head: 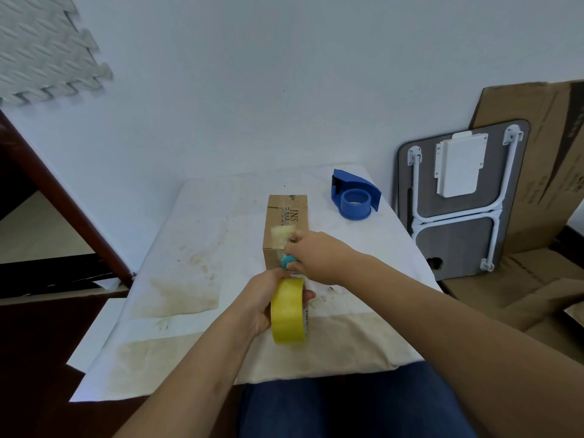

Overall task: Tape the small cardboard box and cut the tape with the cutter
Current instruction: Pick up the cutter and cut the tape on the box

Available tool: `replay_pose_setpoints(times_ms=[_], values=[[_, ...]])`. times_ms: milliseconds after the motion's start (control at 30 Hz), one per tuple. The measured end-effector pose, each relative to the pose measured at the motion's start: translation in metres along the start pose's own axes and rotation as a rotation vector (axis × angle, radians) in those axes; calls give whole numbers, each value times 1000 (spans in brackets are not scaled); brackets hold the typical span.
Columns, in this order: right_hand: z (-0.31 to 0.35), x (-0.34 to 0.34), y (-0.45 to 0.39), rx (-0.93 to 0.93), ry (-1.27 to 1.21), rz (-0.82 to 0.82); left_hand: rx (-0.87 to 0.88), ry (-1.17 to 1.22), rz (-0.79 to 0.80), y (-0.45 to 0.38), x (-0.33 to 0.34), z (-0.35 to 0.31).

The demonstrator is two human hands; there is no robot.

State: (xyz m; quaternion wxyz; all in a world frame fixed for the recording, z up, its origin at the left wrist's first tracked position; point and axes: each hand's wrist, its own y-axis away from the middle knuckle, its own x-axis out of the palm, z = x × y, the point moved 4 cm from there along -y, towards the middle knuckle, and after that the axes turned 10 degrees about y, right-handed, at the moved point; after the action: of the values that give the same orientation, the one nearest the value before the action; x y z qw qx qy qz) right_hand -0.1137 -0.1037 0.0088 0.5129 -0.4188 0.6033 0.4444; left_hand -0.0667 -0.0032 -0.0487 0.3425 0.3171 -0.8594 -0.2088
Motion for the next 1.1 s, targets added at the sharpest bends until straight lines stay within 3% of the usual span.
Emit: replay_pose_setpoints(times_ms=[467, 1100], values=[[8, 4, -7, 46, 96, -50, 30, -34, 31, 2, 4, -2], [-2, -4, -9, -22, 162, 73, 5, -31, 20, 8, -2, -5]])
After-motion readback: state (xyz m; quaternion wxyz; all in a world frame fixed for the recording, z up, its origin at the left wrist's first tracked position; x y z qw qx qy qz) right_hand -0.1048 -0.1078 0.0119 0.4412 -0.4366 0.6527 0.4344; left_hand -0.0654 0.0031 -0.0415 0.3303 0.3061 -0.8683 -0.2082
